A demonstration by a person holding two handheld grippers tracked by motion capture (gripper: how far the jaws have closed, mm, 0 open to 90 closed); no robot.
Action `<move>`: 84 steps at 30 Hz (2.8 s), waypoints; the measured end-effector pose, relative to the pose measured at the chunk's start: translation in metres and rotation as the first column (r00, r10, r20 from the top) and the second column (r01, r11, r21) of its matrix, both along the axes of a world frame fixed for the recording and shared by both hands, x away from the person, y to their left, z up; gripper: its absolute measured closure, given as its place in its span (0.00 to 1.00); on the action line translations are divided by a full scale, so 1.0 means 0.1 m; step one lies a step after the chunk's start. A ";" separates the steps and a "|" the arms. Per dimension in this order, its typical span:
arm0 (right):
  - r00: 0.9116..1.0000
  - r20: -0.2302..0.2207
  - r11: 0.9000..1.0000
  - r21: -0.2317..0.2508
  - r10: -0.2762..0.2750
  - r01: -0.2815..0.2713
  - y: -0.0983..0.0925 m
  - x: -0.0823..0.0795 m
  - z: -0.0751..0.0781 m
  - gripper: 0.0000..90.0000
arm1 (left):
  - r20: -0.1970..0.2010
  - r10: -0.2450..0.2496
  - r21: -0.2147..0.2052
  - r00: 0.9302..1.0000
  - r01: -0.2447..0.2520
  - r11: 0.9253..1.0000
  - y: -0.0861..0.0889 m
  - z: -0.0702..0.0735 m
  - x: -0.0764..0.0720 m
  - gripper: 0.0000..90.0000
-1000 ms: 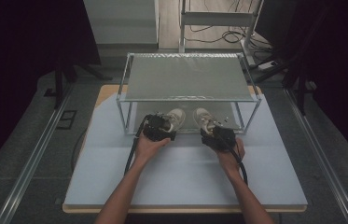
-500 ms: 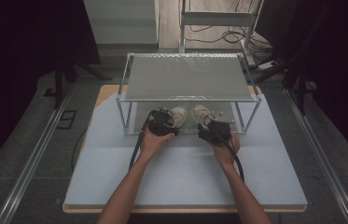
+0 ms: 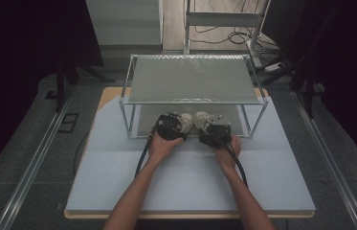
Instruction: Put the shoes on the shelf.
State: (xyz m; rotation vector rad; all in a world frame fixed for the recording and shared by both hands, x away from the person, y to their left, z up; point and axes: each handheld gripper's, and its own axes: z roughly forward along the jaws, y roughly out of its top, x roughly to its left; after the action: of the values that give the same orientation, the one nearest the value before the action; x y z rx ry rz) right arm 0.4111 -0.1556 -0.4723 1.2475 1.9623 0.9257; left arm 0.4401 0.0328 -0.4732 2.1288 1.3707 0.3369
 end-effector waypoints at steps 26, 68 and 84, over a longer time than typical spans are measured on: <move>0.992 0.109 0.983 0.170 0.056 -0.074 -0.44 -0.43 0.34 0.52 | 0.123 -0.028 -0.131 0.992 0.044 0.990 0.42 0.37 -0.49 0.49; 0.995 -0.014 0.984 0.153 0.096 -0.093 -0.42 -0.48 -0.02 1.00 | 0.057 -0.102 -0.188 0.993 0.111 0.976 0.43 0.04 -0.58 0.91; 0.995 -0.022 0.979 0.179 0.101 -0.096 -0.22 -0.38 -0.08 1.00 | 0.059 -0.109 -0.178 0.992 0.117 0.977 0.29 0.06 -0.51 0.91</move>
State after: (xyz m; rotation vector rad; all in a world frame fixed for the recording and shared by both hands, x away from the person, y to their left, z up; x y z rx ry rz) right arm 0.3728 -0.1778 -0.4802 1.2777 2.0167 1.1598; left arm 0.3891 0.0614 -0.4674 2.0241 1.1992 0.2085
